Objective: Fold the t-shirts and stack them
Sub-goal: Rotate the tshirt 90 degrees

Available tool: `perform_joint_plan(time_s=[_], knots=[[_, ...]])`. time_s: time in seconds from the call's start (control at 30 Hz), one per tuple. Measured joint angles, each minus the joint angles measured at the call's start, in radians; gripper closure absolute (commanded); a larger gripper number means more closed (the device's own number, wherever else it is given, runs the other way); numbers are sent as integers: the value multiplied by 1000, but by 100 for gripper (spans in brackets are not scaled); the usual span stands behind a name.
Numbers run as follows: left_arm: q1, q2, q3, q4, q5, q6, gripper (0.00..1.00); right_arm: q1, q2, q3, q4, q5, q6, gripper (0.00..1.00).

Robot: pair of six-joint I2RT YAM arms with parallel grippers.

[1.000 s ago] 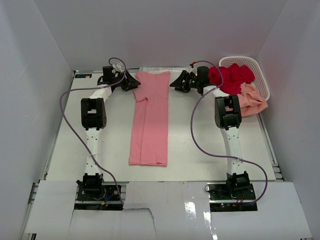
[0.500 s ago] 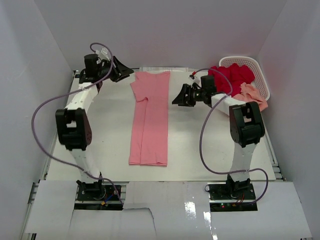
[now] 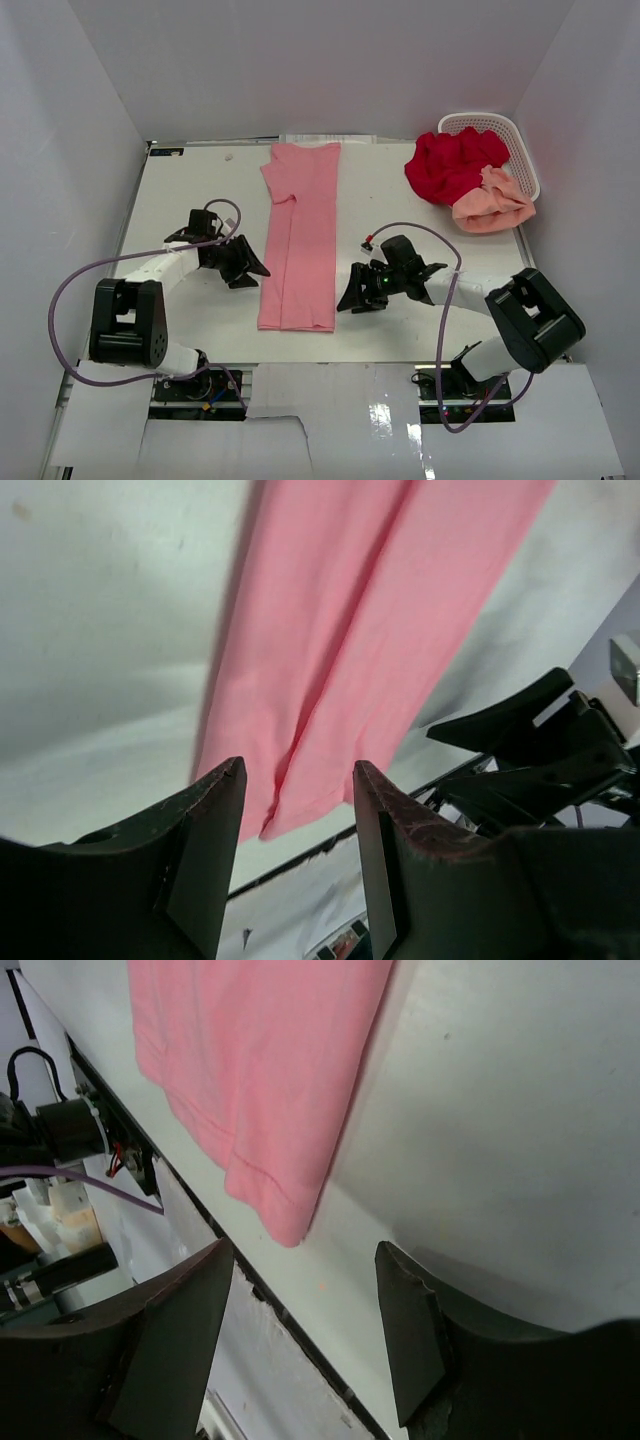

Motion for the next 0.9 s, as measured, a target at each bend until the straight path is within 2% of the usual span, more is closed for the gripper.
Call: perform_joint_plan(time_s=[0.17, 0.43, 0.63, 0.9], knots=[[-11, -98, -44, -109, -39, 3, 43, 75, -90, -82, 70, 43, 132, 37], [-18, -230, -159, -198, -78, -20, 43, 236, -58, -153, 238, 117, 396, 39], [-18, -257, -199, -254, -149, -79, 43, 247, -39, -206, 341, 164, 526, 41], [-18, -243, -210, -267, -217, -130, 43, 250, -63, -233, 366, 246, 594, 46]])
